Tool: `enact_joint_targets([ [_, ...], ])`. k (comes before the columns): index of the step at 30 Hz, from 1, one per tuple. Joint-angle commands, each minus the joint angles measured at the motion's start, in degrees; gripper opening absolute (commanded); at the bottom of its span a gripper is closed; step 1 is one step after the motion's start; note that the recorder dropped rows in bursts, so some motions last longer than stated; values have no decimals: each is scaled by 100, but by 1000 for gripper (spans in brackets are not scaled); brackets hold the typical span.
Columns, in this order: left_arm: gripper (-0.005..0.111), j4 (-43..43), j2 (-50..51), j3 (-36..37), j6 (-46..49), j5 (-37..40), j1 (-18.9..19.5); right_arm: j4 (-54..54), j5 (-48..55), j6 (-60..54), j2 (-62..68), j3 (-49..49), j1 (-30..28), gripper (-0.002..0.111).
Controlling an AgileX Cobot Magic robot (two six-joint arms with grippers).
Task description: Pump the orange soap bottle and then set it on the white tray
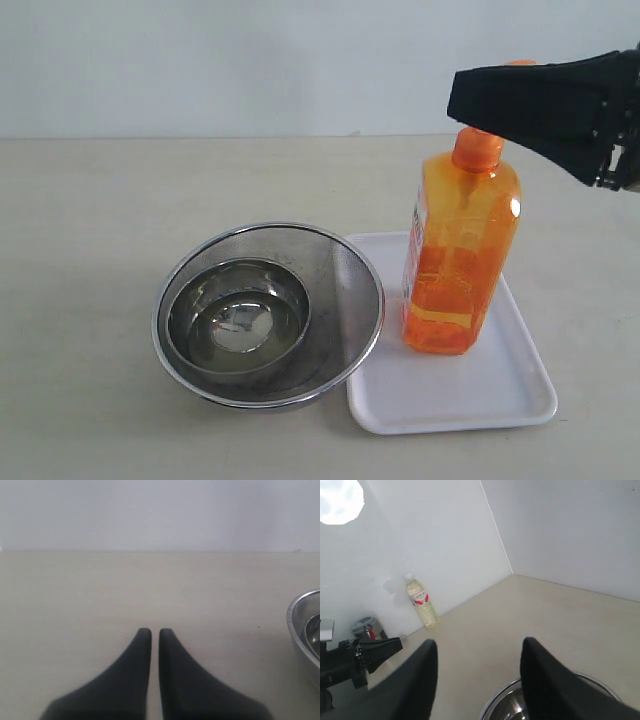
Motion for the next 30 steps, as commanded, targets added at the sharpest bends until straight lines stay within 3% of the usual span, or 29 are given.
enact_joint_targets([
  [1, 5, -26, -16, 20, -49, -23, 19, -162, -269, 211, -30, 5, 7, 45],
  [9, 5, -26, -16, 20, -49, -23, 19, -618, -228, 725, -30, 5, 7, 48],
  [19, 5, -26, -16, 20, -49, -23, 19, 169, 245, 1345, -30, 5, 7, 48],
  [30, 5, -26, -16, 20, -49, -23, 19, 159, 381, 1357, -30, 5, 7, 48],
])
